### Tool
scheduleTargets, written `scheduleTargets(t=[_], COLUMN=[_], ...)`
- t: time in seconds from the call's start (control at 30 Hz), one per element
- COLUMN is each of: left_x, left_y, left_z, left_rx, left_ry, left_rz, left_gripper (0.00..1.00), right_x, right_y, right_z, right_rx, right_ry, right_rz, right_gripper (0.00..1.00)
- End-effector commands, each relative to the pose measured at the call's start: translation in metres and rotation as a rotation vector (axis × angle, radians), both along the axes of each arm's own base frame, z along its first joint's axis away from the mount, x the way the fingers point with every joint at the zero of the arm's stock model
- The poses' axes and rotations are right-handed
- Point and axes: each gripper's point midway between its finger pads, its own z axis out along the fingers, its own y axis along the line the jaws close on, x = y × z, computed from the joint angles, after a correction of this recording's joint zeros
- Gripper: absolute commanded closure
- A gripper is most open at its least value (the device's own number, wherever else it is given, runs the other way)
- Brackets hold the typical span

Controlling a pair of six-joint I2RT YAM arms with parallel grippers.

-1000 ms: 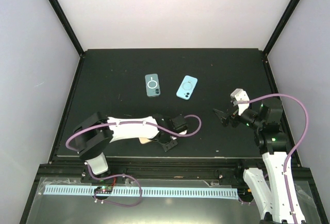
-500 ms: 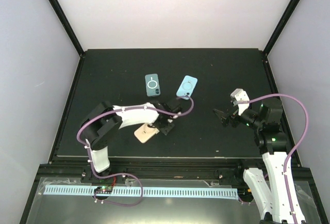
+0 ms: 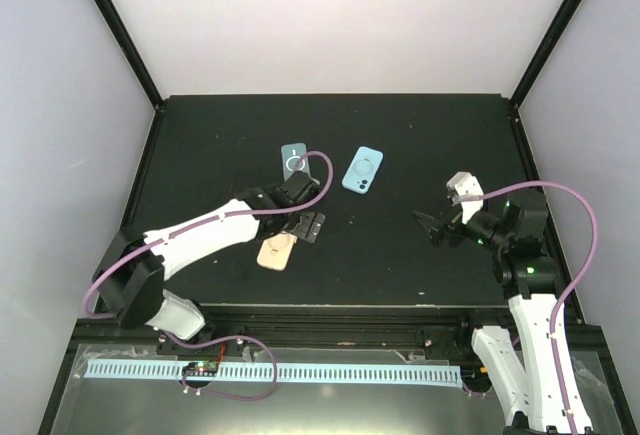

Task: Take the phone out of the phone case
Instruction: Pick up the phone at the center of the board.

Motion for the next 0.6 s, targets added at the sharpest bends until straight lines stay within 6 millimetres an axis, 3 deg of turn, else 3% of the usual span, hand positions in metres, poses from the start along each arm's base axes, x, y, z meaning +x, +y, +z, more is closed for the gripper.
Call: scheduleTargets(t=[0.0,0.13,0.57], left_x=[-0.01,-0.016,-0.004], left_y=[0.044,0.055,0.059], left_z=[-0.025,-0.052,-0.084], left_rx=[0.082,0.11,0.07], left_ry=[0.043,0.125,0.212], left_rz=[0.159,0.186,0.206], left_gripper=[0.01,0.01,0.01], right_x=[-0.001,-0.001,-0.001], right_y=[0.002,0.003,0.003], right_z=[-0.004,-0.004,-0.004], right_rx=[-0.009,-0.008,-0.008], right_ry=[0.006,0.012,0.011], right_rz=[0.022,0.027,0.028], right_gripper=[0.0,0.0,0.0])
